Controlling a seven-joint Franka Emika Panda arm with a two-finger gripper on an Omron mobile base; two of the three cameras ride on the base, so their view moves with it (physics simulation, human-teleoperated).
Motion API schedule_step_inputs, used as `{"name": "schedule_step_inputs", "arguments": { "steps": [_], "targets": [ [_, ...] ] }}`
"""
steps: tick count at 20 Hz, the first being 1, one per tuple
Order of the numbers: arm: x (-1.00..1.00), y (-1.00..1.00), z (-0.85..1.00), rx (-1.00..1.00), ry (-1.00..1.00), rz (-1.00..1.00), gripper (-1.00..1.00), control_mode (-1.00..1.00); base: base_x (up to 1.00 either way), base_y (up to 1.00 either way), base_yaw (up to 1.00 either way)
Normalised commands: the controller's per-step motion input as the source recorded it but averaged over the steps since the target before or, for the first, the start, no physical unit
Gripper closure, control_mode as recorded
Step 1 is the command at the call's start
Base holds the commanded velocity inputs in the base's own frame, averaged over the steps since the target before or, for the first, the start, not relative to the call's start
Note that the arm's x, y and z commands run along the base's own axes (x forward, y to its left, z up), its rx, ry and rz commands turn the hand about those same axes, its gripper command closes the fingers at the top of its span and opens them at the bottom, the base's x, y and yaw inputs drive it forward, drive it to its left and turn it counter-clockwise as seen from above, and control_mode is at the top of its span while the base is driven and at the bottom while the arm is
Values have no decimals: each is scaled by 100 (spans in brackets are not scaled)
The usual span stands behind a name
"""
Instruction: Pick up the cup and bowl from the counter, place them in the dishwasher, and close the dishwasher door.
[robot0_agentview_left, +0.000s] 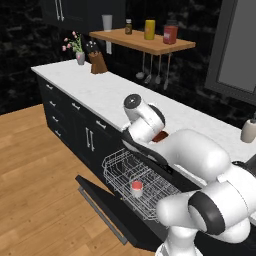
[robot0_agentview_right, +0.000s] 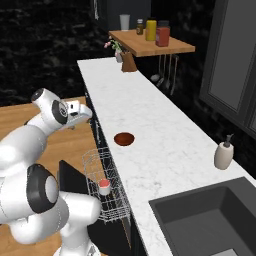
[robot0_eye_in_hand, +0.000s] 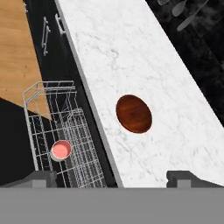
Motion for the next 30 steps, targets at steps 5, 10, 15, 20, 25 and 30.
{"name": "schedule_step_inputs", "arguments": {
  "steps": [5, 10, 15, 20, 25, 30],
  "targets": [
    [24, -39, -18, 0, 16, 6, -100, -100, 0, 0, 0],
    [30, -35, -33, 0, 20, 2, -100, -100, 0, 0, 0],
    [35, -38, -26, 0, 15, 1, -100, -100, 0, 0, 0],
    [33, -27, -38, 0, 15, 4, -100, -100, 0, 0, 0],
    [39, -13, -39, 2, 8, 5, -100, -100, 0, 0, 0],
    [42, -12, -46, 9, 2, 8, -100, -100, 0, 0, 0]
  ]
}}
